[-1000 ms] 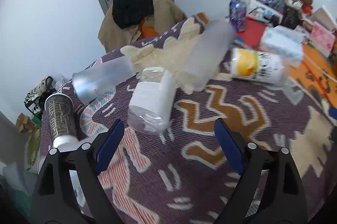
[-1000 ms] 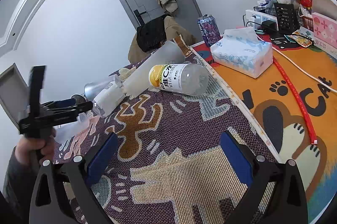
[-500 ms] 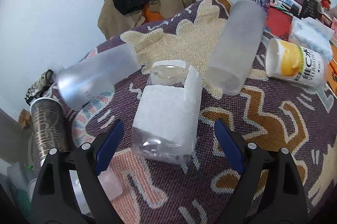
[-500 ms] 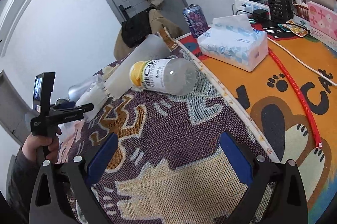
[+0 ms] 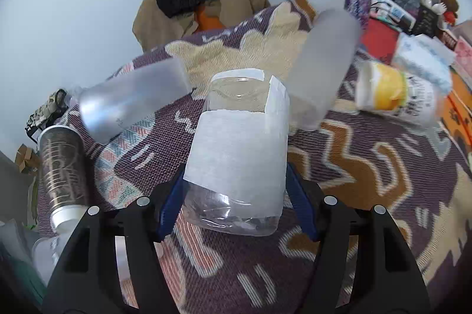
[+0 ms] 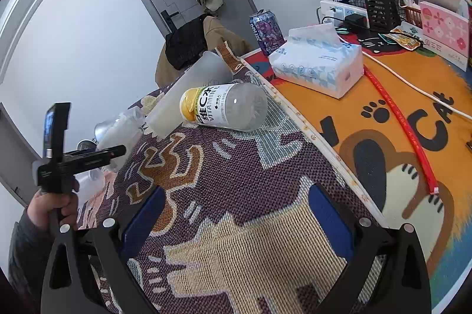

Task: Flip cup upright
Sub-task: 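Close the left gripper around the clear cup's body, then lift the clear cup with the left gripper and rotate it upright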

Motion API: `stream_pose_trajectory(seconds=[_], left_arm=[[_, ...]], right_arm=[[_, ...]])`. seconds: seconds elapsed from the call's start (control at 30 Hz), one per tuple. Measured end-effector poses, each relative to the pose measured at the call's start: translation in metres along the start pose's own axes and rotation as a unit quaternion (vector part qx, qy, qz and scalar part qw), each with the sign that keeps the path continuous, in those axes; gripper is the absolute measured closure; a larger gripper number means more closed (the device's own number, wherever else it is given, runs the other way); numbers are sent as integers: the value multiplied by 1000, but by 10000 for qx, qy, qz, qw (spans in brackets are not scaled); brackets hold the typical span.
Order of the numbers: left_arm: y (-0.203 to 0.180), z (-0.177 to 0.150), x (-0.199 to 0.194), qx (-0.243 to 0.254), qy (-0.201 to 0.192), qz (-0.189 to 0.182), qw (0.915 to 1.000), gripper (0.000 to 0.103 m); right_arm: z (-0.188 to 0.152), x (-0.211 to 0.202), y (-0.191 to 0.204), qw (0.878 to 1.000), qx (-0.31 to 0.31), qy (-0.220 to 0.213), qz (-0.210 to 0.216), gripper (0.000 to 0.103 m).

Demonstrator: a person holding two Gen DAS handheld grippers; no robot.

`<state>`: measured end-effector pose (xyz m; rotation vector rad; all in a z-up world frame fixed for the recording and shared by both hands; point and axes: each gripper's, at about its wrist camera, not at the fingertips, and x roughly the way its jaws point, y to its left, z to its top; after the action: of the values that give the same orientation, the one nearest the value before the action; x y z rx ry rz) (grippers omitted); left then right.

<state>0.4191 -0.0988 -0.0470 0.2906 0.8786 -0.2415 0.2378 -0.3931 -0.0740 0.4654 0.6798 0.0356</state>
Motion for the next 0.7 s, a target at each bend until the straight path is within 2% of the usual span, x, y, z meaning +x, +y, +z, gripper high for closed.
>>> stream_pose_trajectory(seconds=[0.33, 0.7], left_arm=[[-20, -24, -84, 106, -463, -220, 9986, 37], [-40, -74, -147, 18, -657, -682, 9955, 37]], right_arm=[[-13, -32, 10, 9998, -21, -128, 148, 8], [-25, -70, 29, 9988, -172, -312, 341, 8]])
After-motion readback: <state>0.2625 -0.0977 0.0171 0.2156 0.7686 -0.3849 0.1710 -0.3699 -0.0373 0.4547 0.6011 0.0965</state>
